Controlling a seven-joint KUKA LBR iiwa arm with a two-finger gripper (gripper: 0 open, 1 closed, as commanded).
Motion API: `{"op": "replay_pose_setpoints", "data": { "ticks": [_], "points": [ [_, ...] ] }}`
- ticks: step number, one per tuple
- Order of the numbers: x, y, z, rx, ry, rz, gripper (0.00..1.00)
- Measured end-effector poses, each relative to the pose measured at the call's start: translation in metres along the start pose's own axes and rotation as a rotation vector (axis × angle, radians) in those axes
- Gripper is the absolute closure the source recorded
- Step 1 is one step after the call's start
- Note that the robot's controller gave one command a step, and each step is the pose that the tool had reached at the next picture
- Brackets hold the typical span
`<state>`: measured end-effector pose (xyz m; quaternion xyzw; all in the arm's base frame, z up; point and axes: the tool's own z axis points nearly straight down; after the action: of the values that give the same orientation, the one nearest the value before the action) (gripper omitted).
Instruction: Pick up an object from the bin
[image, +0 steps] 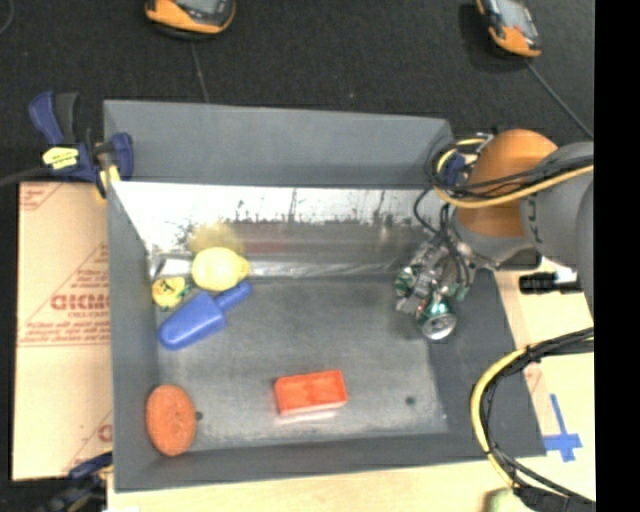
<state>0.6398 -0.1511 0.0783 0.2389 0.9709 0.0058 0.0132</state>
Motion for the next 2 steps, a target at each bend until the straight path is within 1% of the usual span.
{"op": "replay_pose_setpoints", "data": {
  "ticks": [1, 2],
  "points": [
    [-0.001, -0.001, -0.004, 0.001, -0.003, -0.001, 1.0],
    [0.001, -0.002, -0.03, 0.003, 0.007, -0.002, 1.0]
  ]
}}
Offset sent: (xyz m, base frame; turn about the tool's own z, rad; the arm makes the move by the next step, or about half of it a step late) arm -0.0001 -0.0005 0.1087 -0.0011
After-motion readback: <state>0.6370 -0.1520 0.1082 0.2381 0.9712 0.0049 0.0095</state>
